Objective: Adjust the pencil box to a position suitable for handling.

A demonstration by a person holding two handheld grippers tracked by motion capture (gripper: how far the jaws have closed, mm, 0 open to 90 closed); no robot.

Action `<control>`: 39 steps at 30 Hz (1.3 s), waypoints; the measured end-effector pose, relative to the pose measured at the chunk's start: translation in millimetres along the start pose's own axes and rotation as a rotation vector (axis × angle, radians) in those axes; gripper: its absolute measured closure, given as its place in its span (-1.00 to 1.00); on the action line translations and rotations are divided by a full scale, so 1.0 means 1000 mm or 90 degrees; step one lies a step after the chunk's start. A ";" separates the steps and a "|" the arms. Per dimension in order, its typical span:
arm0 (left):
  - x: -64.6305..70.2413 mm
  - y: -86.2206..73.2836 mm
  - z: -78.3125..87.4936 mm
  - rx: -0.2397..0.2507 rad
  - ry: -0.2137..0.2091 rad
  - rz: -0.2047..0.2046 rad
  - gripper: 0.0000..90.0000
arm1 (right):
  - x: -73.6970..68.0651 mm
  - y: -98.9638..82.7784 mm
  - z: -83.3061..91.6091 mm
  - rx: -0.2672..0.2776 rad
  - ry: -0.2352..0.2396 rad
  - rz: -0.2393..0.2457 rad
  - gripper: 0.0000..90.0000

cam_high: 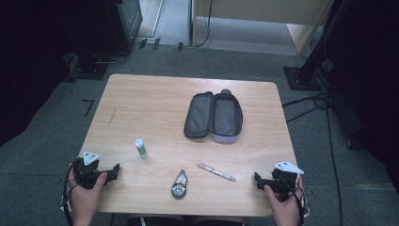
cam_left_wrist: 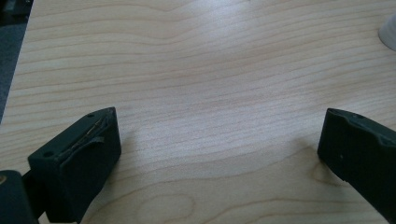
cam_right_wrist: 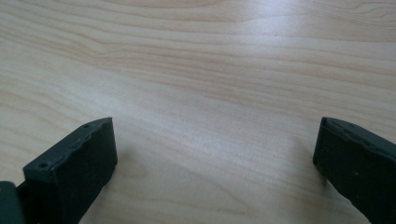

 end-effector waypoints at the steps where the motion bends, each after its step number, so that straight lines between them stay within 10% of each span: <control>1: 0.000 0.000 0.000 0.000 0.000 0.000 -1.00 | 0.000 0.000 0.000 0.002 -0.001 0.000 -1.00; 12: 0.000 0.000 0.000 0.000 0.000 0.000 -1.00 | -0.002 0.004 0.010 0.041 0.020 -0.037 -0.46; 28: 0.000 0.000 0.000 -0.001 -0.003 -0.004 -1.00 | -0.035 0.061 0.021 0.134 0.165 0.060 0.14; 39: 0.000 0.000 0.000 -0.001 -0.004 -0.005 -1.00 | -0.062 0.095 0.007 0.144 0.157 0.102 -0.03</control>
Point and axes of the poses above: each handheld gripper's, and its own axes: z roughly backward along the jaws, y roughly out of its top, x roughly to its right, the point moved 1 cm from there along -z, roughly forward along the jaws, and after that the axes turned 1 degree about -z, right-handed, at the moved point
